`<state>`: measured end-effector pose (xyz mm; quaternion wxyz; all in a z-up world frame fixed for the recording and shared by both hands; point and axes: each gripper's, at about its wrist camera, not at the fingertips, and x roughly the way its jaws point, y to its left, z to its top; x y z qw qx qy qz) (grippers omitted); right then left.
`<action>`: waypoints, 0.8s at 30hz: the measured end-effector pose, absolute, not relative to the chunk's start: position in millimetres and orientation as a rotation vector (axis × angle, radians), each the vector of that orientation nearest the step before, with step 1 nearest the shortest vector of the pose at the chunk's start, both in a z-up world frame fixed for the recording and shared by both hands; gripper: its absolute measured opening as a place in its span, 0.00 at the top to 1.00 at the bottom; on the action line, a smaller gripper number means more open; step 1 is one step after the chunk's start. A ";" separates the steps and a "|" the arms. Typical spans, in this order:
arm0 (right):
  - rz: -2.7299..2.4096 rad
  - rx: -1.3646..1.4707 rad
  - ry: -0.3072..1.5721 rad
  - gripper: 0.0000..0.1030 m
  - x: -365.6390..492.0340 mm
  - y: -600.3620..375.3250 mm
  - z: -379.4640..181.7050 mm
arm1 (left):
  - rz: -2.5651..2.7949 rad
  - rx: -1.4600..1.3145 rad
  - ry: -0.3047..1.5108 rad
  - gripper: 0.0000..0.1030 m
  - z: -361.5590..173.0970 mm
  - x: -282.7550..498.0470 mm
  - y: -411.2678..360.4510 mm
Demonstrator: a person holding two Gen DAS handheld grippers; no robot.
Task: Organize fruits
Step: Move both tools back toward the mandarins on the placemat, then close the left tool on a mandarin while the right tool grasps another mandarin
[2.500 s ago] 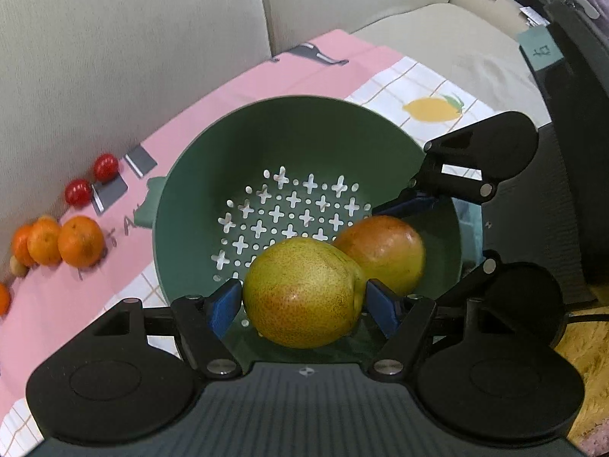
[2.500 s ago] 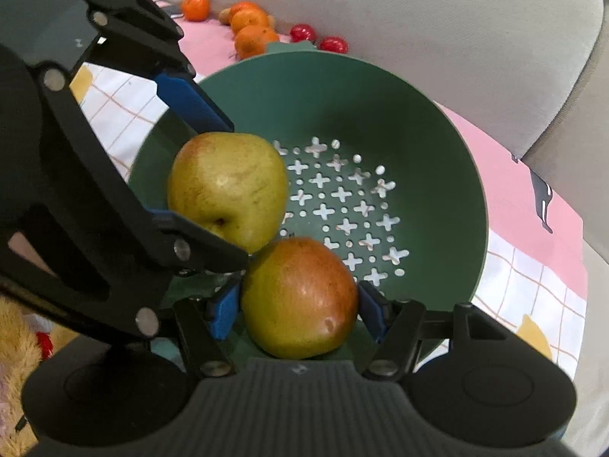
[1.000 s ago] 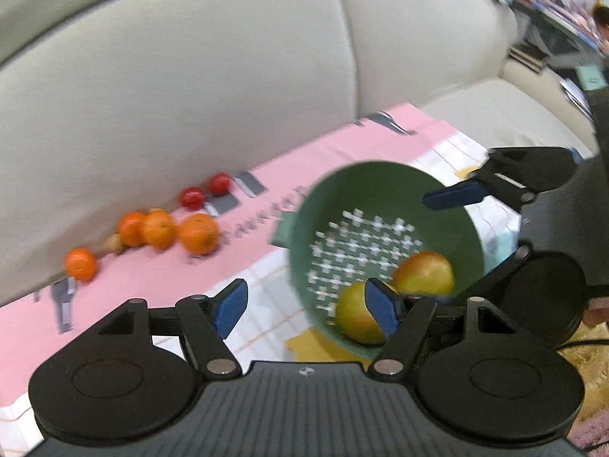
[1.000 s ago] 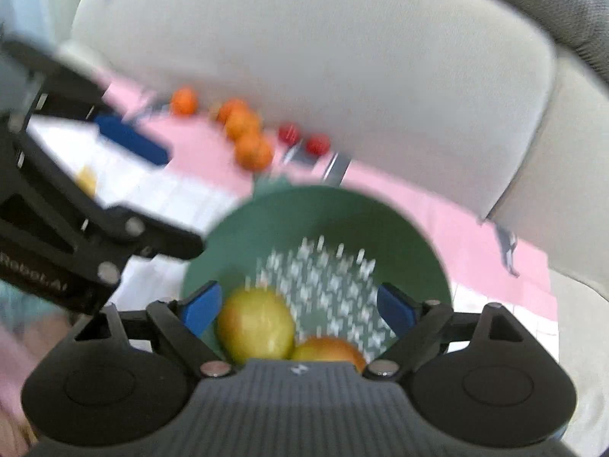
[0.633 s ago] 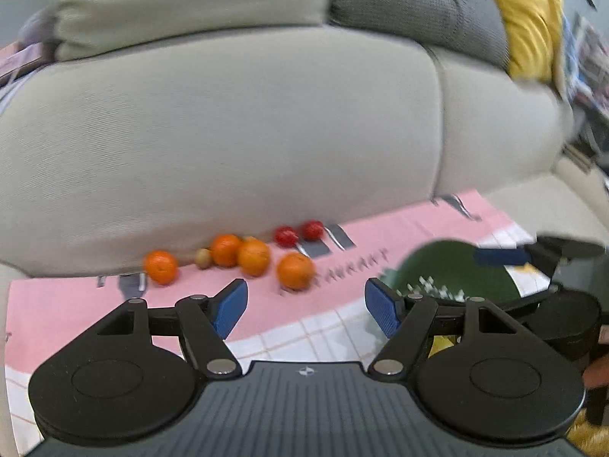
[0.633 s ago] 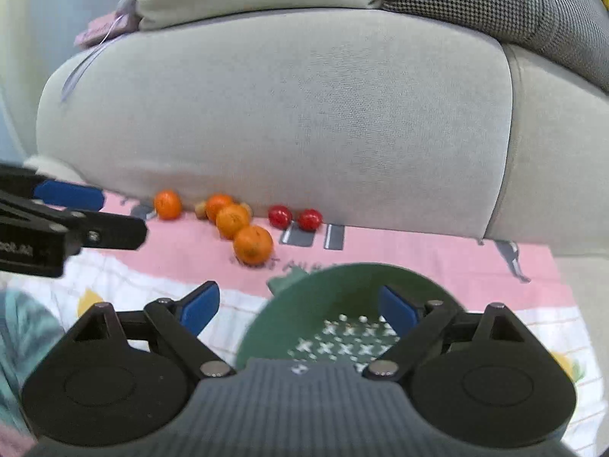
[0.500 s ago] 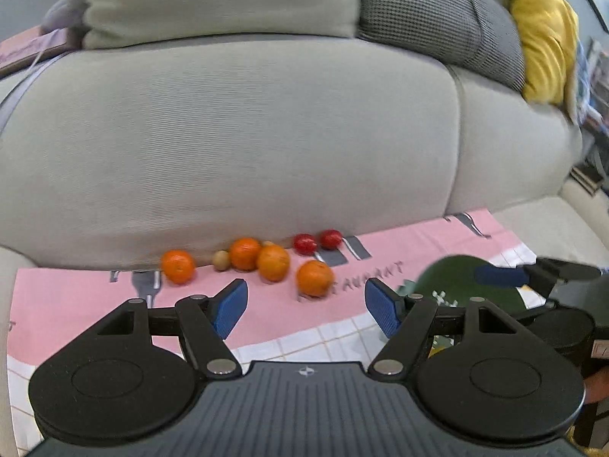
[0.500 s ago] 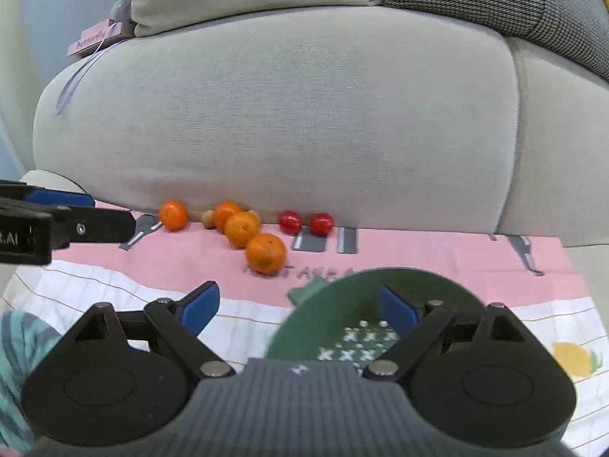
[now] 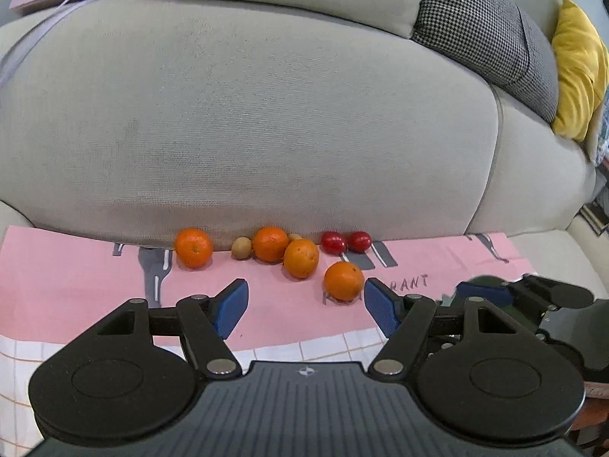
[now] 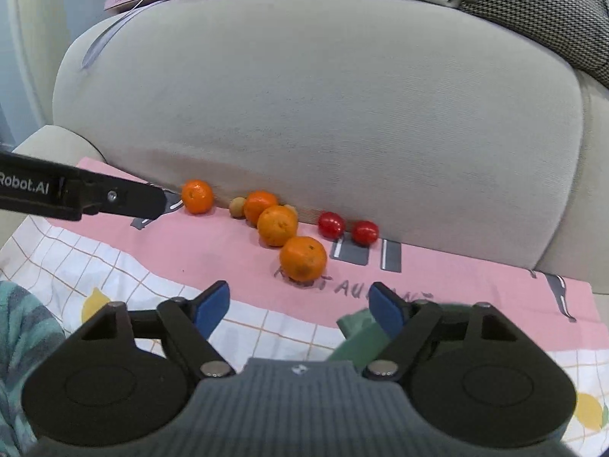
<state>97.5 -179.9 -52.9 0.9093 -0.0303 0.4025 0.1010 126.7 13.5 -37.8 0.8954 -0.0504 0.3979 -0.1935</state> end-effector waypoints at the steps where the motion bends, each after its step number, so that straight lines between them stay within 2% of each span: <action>1: 0.213 -0.060 0.835 0.30 102.0 -179.8 -55.2 | -0.406 -0.109 0.822 0.21 -39.0 128.7 14.4; 3: 0.222 -0.053 0.846 0.36 109.7 -178.9 -59.3 | -0.410 -0.110 0.815 0.22 -41.9 133.5 15.0; 12: 0.223 -0.025 0.895 0.44 150.5 -172.8 -80.5 | -0.313 -0.070 0.858 0.25 -63.0 174.0 37.9; 17: 0.211 -0.014 0.953 0.46 176.2 -171.0 -95.6 | -0.277 -0.034 0.904 0.26 -80.6 200.9 46.1; 24: 0.203 0.002 1.010 0.47 195.8 -171.9 -112.9 | -0.259 0.006 0.970 0.32 -116.4 236.3 46.8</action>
